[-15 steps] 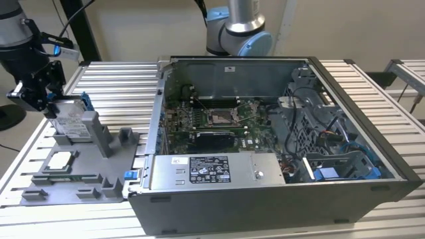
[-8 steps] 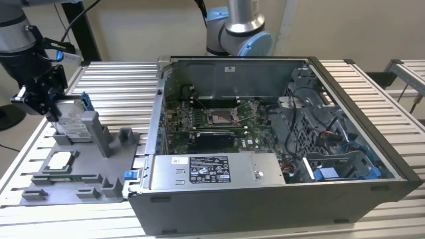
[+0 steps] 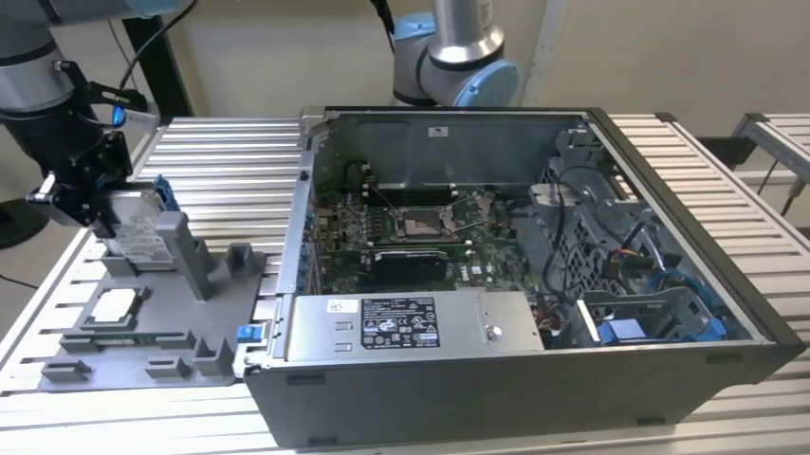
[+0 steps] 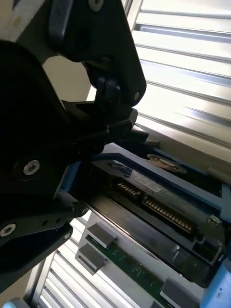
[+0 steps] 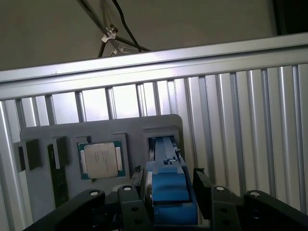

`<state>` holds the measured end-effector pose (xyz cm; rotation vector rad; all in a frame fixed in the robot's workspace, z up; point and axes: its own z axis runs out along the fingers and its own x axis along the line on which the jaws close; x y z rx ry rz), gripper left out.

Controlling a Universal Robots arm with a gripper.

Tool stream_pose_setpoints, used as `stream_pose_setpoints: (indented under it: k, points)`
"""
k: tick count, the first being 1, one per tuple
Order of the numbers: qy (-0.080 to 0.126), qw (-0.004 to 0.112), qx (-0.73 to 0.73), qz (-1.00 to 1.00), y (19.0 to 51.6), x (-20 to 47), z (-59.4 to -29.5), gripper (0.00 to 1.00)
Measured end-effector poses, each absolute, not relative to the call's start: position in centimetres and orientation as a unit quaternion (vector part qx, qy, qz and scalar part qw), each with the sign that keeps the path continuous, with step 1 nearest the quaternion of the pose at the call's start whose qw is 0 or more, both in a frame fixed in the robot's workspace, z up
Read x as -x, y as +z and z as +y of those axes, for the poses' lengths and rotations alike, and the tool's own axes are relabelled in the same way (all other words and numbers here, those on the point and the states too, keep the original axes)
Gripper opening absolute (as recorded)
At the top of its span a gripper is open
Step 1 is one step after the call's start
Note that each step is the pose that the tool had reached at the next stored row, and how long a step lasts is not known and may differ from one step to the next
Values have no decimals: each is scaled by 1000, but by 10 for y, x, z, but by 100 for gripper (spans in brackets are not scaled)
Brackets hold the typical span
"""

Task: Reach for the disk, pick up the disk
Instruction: 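Pick up the disk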

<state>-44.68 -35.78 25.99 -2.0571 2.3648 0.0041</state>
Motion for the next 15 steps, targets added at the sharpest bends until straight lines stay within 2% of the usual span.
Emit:
stream_pose_setpoints:
  k: [1, 2, 10, 15]
  points:
    - [1, 4, 656, 754, 260, 447, -358, 100]
    - [1, 4, 656, 754, 260, 447, -358, 0]
    - [1, 4, 656, 754, 261, 447, -358, 0]
    - [2, 4, 656, 754, 282, 447, -358, 0]
